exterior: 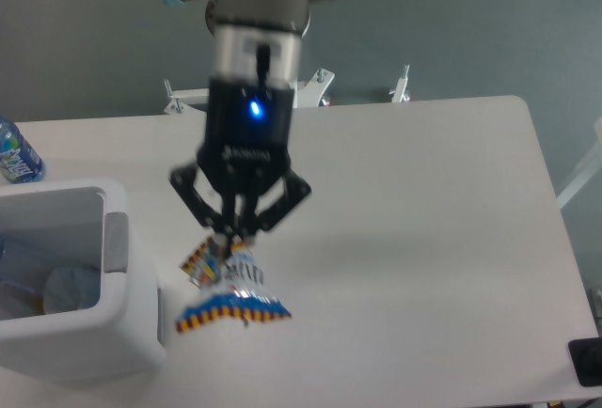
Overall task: Place the trash in the trash can
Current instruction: 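Lift the snack wrapper and carry it over the bin, then lower the wrapper into the bin and release it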
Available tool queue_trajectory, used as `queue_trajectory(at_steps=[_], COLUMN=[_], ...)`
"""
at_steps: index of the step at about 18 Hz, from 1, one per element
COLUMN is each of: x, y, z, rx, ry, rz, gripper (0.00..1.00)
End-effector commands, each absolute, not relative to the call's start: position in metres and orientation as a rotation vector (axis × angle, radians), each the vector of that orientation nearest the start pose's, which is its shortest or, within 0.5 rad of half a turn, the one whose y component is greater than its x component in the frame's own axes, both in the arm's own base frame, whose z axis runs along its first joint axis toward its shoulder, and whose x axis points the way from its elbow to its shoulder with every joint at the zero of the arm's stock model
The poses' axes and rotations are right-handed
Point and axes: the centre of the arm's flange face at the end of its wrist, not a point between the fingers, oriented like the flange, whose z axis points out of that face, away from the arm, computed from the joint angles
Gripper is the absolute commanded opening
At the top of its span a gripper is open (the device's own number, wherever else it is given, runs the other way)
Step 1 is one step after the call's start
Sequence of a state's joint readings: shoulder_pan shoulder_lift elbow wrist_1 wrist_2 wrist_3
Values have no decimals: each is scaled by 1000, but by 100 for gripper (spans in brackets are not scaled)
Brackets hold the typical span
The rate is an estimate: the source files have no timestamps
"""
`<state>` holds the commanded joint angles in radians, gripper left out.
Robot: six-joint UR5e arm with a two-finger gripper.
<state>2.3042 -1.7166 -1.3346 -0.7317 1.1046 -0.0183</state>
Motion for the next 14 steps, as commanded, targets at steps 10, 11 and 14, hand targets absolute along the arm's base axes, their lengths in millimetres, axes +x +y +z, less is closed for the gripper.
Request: queue_trajectory(at_steps=[10,11,14], x=[-154,-143,-127], y=[618,627,638], z=[588,579,549], rx=[-2206,-2221,-2272], ry=[-288,-267,-257], rz=[-246,-261,-301], gripper=[6,6,6])
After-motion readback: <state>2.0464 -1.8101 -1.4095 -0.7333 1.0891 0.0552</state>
